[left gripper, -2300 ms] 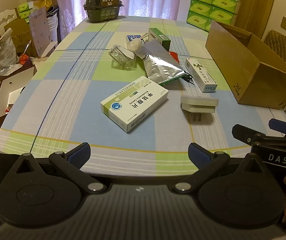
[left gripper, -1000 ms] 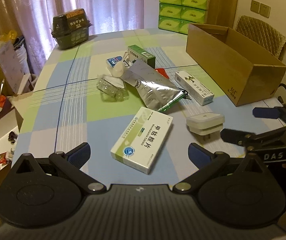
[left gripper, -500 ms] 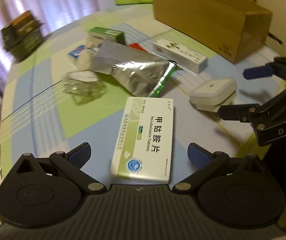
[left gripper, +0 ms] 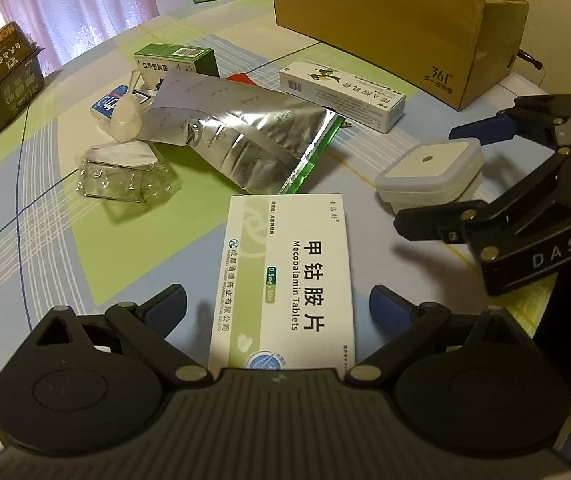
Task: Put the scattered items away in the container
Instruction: 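Carry the medicine box and plug adapter over the cardboard box with both tools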
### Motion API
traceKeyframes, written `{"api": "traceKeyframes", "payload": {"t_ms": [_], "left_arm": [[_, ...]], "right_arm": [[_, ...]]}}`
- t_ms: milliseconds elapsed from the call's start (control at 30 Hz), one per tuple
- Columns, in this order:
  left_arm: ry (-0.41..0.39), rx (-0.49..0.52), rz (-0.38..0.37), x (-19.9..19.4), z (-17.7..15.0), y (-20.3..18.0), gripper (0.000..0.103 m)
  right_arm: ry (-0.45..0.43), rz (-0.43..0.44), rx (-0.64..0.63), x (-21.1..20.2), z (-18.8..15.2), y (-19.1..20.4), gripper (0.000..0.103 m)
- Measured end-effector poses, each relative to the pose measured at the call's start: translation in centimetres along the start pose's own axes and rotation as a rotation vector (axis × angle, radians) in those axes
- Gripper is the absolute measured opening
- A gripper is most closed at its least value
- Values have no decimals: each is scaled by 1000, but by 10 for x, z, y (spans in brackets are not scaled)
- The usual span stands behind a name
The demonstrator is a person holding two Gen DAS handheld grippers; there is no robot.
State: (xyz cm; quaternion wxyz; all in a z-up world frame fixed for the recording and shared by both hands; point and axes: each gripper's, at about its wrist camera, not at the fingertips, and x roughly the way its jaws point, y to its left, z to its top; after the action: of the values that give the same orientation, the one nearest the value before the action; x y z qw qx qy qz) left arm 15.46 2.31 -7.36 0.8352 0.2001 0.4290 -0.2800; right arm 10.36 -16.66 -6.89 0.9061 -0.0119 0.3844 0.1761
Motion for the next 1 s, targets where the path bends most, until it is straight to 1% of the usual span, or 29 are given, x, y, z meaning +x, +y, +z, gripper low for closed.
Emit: {"api": "traceKeyframes", "payload": {"t_ms": [167,367,400,467,633,667,700,800,933,1000], "left_arm": [[5,19,-6,6,1,0,89],[-5,11,-11,5,4,1,89],[-5,11,-9,6,5,2,89],[-7,9,-8,6,6,3,88],[-8,-1,-12,7,8,4,87],[-7,-3,-14,8,8,4,86],[-6,-4,-14,8,8,4,85],[-3,-15,-23,9,7,3,81],[-2,-33,-26,10,6,2,78],[1,-47,-27,11,6,2,73]], "right_arm": [[4,-17,5,3,1,-1,103],[-9,-22,-9,3,0,2,103],[-8,-22,-7,3,0,2,98],[4,-10,-3,5,0,0,76],[11,-27,11,6,-1,-2,76],[5,-30,8,5,-1,-2,74],[0,-33,4,4,-1,-2,68],[-5,-36,6,3,0,-2,67],[-9,-40,15,1,-1,-4,67],[-18,-43,20,0,0,-5,67]]}}
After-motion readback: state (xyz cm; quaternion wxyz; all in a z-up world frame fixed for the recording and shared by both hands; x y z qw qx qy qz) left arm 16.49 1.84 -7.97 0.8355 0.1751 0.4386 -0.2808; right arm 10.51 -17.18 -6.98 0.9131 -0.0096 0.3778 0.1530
